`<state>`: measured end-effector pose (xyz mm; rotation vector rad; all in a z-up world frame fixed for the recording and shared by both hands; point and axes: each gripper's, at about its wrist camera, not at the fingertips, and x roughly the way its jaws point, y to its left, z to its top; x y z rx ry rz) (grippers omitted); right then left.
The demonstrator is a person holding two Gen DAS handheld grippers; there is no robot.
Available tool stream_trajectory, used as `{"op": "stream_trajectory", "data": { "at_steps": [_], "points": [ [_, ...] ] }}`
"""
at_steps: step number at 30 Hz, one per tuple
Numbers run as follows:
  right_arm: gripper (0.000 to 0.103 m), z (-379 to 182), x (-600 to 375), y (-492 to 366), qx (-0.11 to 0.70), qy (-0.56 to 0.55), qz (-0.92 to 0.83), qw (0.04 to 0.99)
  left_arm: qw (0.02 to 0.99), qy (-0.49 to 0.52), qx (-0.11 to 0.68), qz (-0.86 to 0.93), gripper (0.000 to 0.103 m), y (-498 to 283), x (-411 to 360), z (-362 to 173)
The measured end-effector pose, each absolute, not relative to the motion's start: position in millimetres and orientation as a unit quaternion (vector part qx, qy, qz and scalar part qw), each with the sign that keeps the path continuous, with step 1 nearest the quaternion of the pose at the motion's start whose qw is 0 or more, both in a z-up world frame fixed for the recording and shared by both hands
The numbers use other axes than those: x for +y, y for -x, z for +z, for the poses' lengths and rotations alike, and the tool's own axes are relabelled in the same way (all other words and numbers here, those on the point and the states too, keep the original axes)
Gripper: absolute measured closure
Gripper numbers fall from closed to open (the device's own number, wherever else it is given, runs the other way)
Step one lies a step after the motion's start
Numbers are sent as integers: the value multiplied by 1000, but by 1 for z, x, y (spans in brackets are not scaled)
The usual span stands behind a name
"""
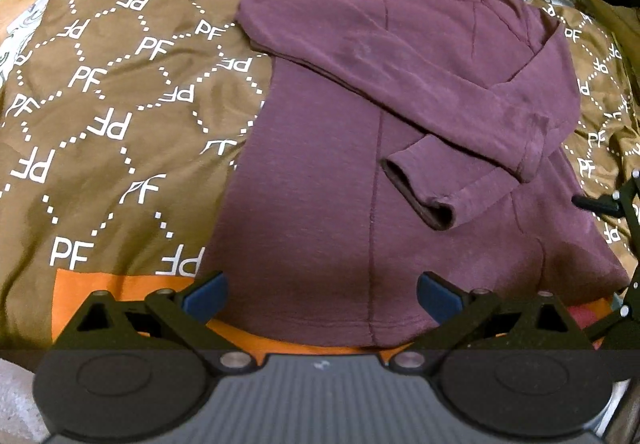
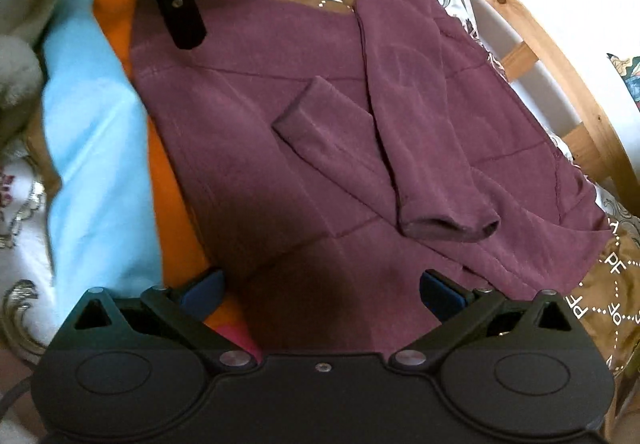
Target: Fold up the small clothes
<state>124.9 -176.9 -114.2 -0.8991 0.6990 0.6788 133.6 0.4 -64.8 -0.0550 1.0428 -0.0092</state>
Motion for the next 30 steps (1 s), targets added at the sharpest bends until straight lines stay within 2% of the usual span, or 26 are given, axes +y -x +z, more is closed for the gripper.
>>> {"op": "stream_trajectory", "data": {
  "at_steps": [2,4,6,7,9,14,18,22,25,30],
  "points": [
    [1,-114,-179,-124,310,421,314,793,868,24,496,-8,1,-133,0,-64],
    [10,-110,-181,-122,291,420,313,800,876,28,481,-19,1,-130,0,-59],
    [27,-103,-185,-122,283,404,321,808,889,41,454,-48,1,-124,0,-48],
    [31,-100,-187,-124,283,392,325,812,893,48,443,-70,1,-121,0,-43],
    [49,-95,-191,-132,288,363,337,819,896,53,426,-112,1,-115,-3,-34],
    [67,-83,-208,-168,342,227,363,836,889,-27,433,-148,1,-114,-31,-39],
    [68,-85,-230,-202,390,107,343,848,869,-124,459,-134,1,-125,-62,-64],
    [66,-90,-245,-222,404,52,324,854,850,-188,473,-133,1,-129,-79,-84],
    [52,-91,-253,-223,407,29,325,853,847,-184,483,-125,1,-135,-79,-89],
    [27,-86,-252,-208,393,63,331,856,852,-137,497,-89,1,-145,-59,-86]
  ]
}}
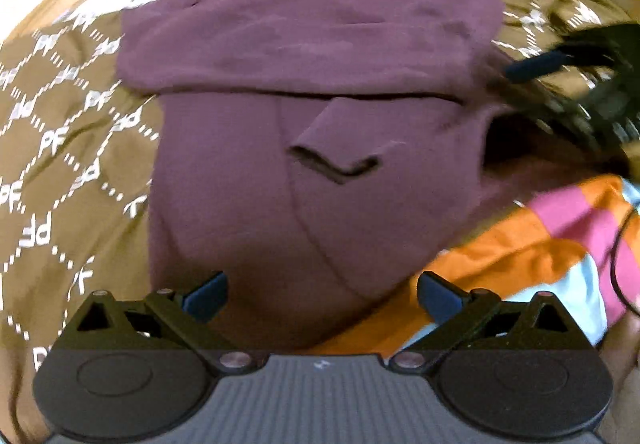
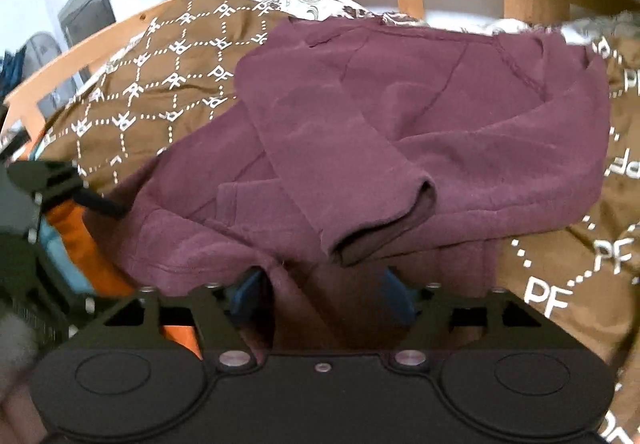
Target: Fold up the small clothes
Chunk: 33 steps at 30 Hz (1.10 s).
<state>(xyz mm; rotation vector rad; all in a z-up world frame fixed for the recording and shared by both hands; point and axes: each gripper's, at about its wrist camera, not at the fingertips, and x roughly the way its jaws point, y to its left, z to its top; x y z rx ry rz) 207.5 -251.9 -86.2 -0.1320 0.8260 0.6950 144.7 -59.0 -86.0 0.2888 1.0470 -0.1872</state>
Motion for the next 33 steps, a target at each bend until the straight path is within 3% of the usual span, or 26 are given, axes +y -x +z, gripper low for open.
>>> {"op": "stream_trajectory", "data": {
  "at_steps": [7,14,17,24,33],
  "points": [
    [6,-77,-226,-167,318,197,368,851,859,-71,502,-78,1,-153,-36,-78],
    [5,-113,-176,-133,301,390,365,790,861,-37,500,-84,1,-151,-30,-72],
    [2,-115,-174,-136,287,394,342,803,862,-33,499,-86,1,-152,-30,-71],
    [6,-90,-194,-145,218,349,282,867,867,-39,484,-112,1,-147,-37,-66],
    [6,-72,-217,-172,241,236,250,908,864,-119,472,-131,1,-139,-65,-72]
  ]
}}
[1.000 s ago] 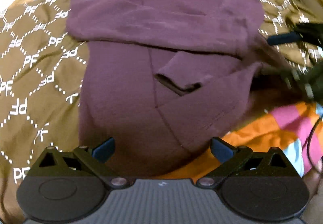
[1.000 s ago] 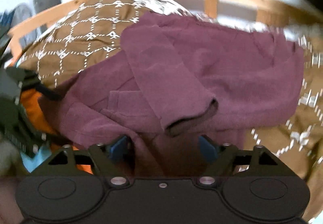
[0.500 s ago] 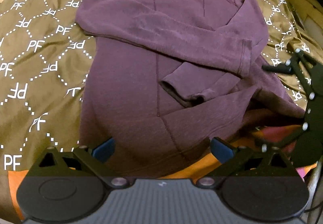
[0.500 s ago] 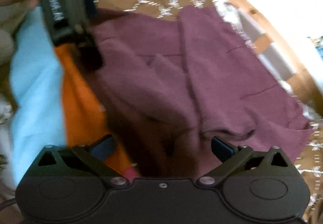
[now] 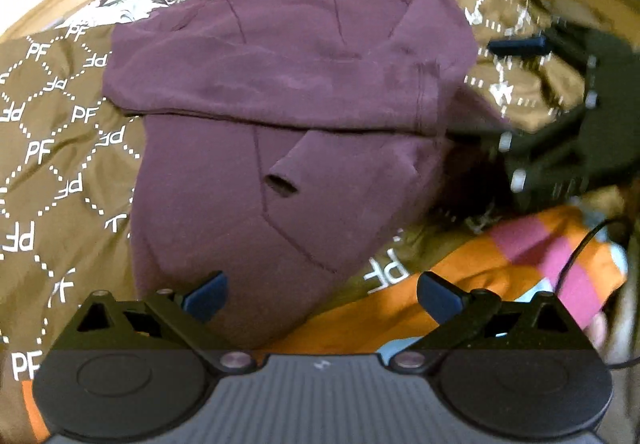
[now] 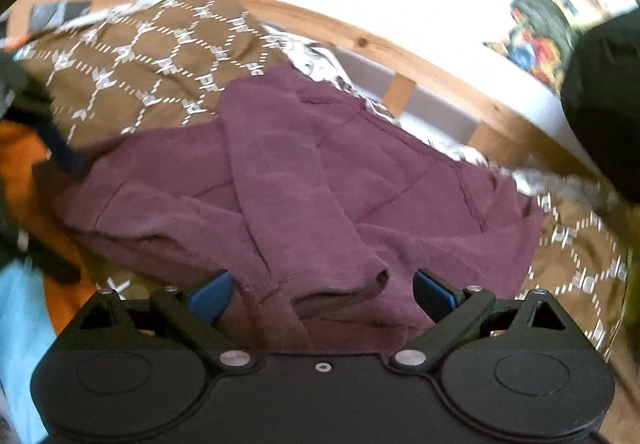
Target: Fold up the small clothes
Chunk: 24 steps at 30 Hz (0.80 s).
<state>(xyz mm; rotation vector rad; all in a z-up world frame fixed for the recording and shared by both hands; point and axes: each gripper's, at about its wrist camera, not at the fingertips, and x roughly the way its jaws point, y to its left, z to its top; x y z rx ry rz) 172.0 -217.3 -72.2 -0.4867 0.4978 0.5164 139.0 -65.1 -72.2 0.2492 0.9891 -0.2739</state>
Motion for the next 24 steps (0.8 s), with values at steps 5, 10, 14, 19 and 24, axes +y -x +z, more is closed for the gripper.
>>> {"op": "stream_trajectory", "data": {
  "at_steps": [5,10,14,19,24],
  "points": [
    [6,-72,-233,-192,277,169,226,919,849,-176,487,-104,1,-151,-82,-94],
    [6,-68,-245,-196,287,146,224,920,854,-183,480,-83,2,-152,-79,-95],
    [9,-66,-247,-188,276,170,224,919,863,-152,478,-57,2,-154,-66,-91],
    [33,-73,-229,-175,271,216,275,897,864,-120,485,-61,2,-159,-55,-88],
    [53,-79,-206,-158,261,244,353,865,867,-100,486,-51,2,-155,-47,-82]
  ]
}}
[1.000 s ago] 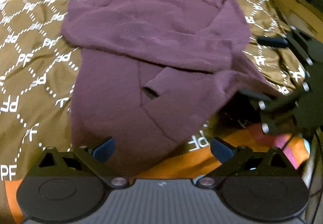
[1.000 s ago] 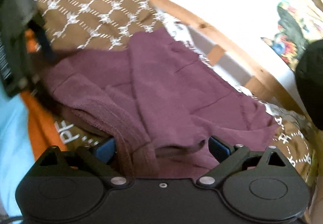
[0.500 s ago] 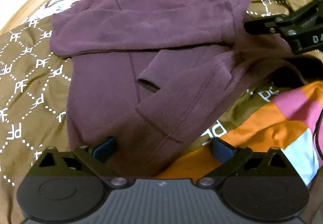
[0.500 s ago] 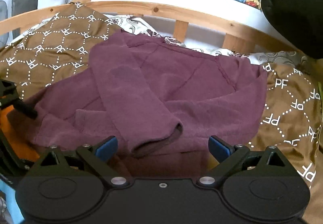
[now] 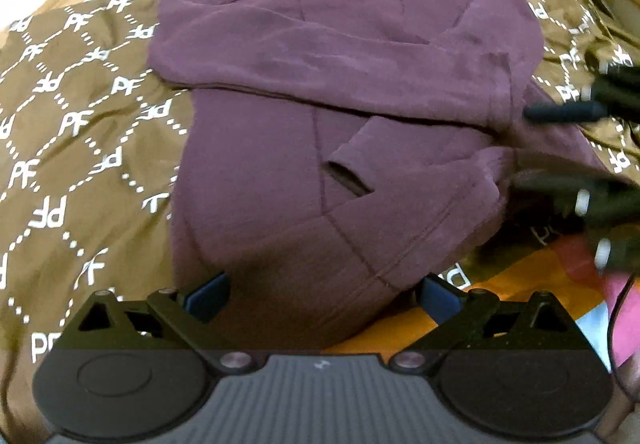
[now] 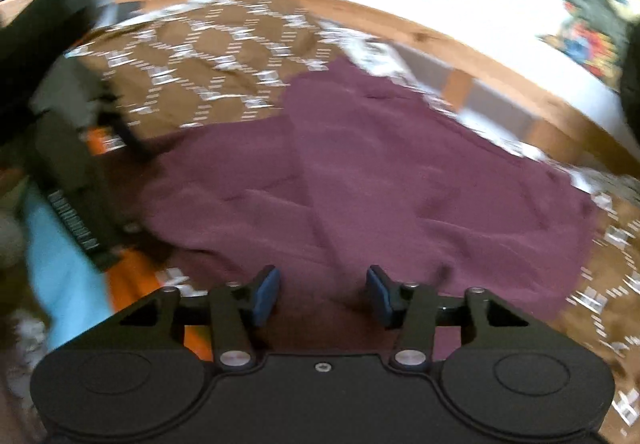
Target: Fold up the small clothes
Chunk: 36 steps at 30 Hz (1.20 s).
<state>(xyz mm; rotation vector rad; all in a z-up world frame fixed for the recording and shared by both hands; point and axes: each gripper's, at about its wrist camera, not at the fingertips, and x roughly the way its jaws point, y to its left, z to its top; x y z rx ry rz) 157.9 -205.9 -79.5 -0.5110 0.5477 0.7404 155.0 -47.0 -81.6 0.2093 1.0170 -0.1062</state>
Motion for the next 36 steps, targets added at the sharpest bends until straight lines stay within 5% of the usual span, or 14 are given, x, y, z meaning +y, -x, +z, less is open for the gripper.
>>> {"op": "stream_trajectory", "data": {
  "at_steps": [8,10,12,20,25,32,36],
  "points": [
    [55,-86,-165,-156,258,254,379,852,879,-17,476,-32,1,-151,-16,-64],
    [66,-81,-163,-160,254,237,373,860,882,-3,470,-29,1,-149,-8,-58],
    [96,-77,-162,-160,249,237,365,865,889,9,457,-24,1,-145,0,-49],
    [101,-48,-161,-123,283,233,403,838,902,36,429,-30,1,-140,54,3],
    [100,-56,-139,-100,317,258,427,807,875,54,478,-59,1,-156,72,-10],
    [52,-56,-163,-105,344,232,398,818,823,93,557,-68,4,-186,74,-55],
    [35,-36,-215,-132,390,147,323,850,806,86,582,-71,21,-188,69,-67]
  ]
}}
